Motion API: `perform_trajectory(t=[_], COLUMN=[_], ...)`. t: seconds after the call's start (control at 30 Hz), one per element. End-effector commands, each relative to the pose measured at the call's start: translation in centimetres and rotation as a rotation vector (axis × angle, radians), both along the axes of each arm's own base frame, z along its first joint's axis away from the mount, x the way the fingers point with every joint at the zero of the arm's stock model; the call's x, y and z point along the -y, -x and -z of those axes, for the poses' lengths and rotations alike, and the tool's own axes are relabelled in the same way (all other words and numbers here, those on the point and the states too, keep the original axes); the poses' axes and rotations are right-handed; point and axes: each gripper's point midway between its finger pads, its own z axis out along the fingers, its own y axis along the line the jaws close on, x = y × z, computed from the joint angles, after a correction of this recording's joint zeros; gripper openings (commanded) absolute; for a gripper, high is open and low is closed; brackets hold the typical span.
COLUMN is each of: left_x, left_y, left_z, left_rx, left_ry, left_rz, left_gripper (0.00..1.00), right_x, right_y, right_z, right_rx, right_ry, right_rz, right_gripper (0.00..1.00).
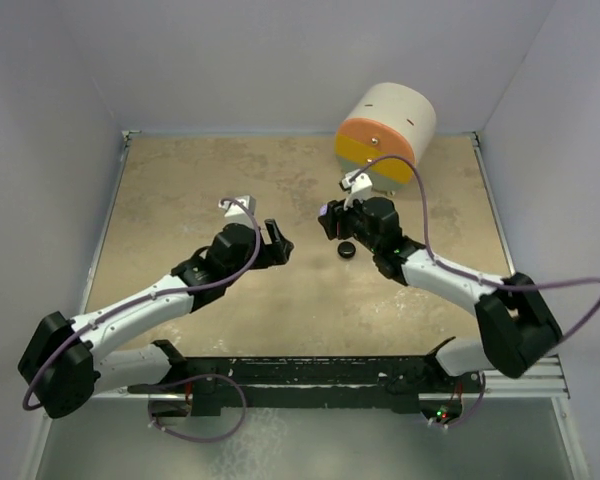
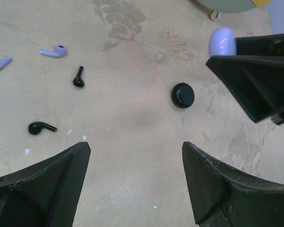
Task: Insert the wireless bluetooth earbuds into the charging case
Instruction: Pick up the charging case at the center of the board.
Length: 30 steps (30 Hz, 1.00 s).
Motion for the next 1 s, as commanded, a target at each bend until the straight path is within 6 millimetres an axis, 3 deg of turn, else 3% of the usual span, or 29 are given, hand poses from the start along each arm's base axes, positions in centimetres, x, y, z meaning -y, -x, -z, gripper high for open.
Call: perform_trajectory(t=[0.0,0.17,0.47,0.97], left_x=[3.9,4.9,3.9,7.8], left_y=[-0.8,-0.9,-1.5,-2.7], left_z=[-3.2,-4.6,-6.6,-7.0], left_rx=[0.107,0.171,0.248,0.260], left_ry=[0.075,0.109,0.184,0.254], left_rz=[0.065,0.033,-0.053,0.024], left_gripper=[0.78,0.77,0.69,0.64], right_x=[-1.1,-1.1,-1.2,-2.7], right_y=[2.8,4.9,6.6,7.7], right_z=[-5.2,-5.7,-4.9,-6.2], right_rx=[0.128,0.111,0.092,0.102], right_ry=[-0.170,-0.217,-0.223,-0.262], right_rz=[-0.097,-0.145,-0.180,-0.220], right_gripper=[0.01,0.00,0.00,0.00])
